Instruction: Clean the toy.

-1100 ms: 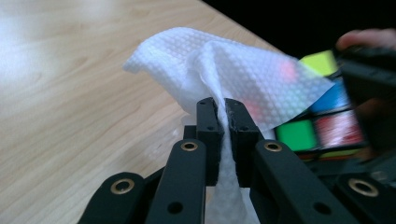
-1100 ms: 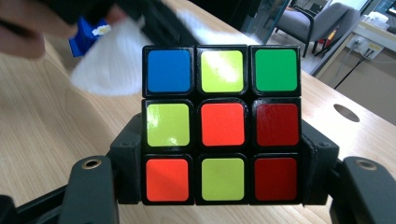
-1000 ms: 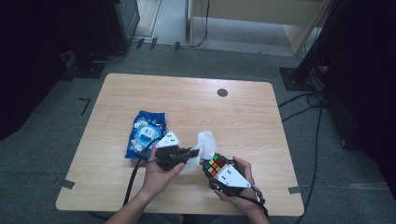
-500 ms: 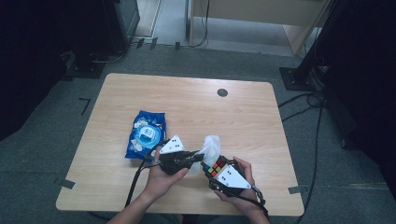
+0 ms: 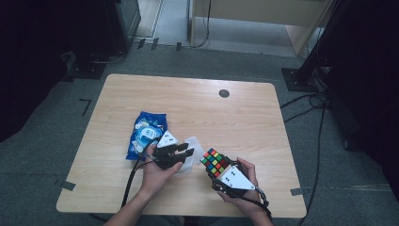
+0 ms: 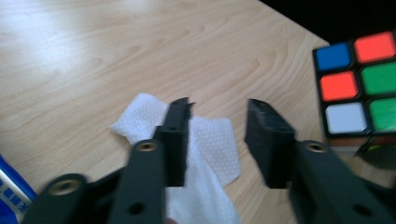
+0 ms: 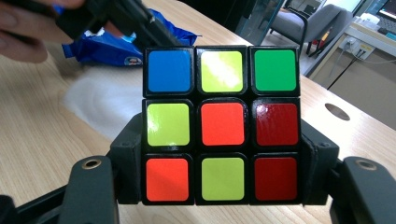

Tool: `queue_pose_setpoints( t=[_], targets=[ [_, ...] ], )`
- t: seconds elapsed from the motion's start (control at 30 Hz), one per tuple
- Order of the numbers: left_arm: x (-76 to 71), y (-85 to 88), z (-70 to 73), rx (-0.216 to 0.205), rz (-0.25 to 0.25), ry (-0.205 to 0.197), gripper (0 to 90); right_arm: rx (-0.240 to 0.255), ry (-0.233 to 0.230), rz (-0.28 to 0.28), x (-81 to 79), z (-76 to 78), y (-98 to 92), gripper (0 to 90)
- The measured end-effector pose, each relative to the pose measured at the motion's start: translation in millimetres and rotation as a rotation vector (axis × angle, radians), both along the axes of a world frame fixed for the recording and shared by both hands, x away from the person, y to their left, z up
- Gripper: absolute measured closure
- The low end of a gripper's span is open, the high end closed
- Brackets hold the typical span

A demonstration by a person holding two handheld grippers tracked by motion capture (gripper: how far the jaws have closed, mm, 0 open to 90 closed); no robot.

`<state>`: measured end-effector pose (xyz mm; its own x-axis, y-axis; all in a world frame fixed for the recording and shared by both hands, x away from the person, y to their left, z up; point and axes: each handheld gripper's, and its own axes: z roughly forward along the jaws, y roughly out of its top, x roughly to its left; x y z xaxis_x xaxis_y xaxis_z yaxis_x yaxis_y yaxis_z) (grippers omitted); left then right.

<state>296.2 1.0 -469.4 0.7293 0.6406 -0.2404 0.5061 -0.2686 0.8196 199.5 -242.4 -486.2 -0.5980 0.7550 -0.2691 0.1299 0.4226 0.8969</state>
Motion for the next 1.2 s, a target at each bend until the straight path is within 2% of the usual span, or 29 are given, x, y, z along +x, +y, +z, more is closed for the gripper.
queue_pose_setpoints(
  t=[0.07,0.17,0.23,0.3,0.37,0.43,0.57,0.8,0.93,1.0,1.2],
  targets=[
    [-2.0,1.0,6.7,-0.031,0.017,-0.002,48.8,-0.003,-0.001,-0.002,0.3,-0.3,0.0,34.9],
    [-6.2,1.7,17.1,-0.093,-0.011,0.003,44.9,0.0,-0.003,-0.008,0.2,-0.1,0.2,34.9],
    [-11.6,-2.3,24.2,-0.134,-0.059,0.013,44.3,0.002,-0.006,-0.011,0.2,-0.1,0.4,34.9],
    [-19.4,-10.5,30.9,-0.154,-0.123,0.018,43.6,-0.003,-0.008,-0.013,0.4,-0.4,0.9,34.8],
    [-25.7,-17.1,34.9,-0.153,-0.16,0.012,43.2,-0.004,-0.01,-0.013,0.4,-0.8,2.0,34.8],
    [-31.0,-24.7,36.6,-0.132,-0.201,0.013,42.8,-0.006,-0.012,-0.01,-0.1,-1.1,3.2,34.9],
    [-32.6,-33.7,31.8,-0.096,-0.252,0.05,40.8,-0.009,-0.016,-0.008,-1.1,-1.0,5.6,34.8],
    [-30.2,-38.4,27.8,-0.045,-0.225,0.081,33.6,-0.034,-0.028,-0.01,-3.9,-1.8,10.1,34.8],
    [-30.4,-40.8,26.8,-0.022,-0.227,0.091,30.7,-0.045,-0.033,-0.003,-4.6,-2.1,12.5,34.9],
    [-30.7,-42.3,26.2,-0.015,-0.227,0.09,29.4,-0.048,-0.037,-0.001,-4.9,-1.9,13.0,34.9],
    [-28.8,-45.3,22.7,-0.002,-0.235,0.129,27.3,-0.049,-0.048,0.005,-6.6,-0.4,15.0,34.9]
  ],
)
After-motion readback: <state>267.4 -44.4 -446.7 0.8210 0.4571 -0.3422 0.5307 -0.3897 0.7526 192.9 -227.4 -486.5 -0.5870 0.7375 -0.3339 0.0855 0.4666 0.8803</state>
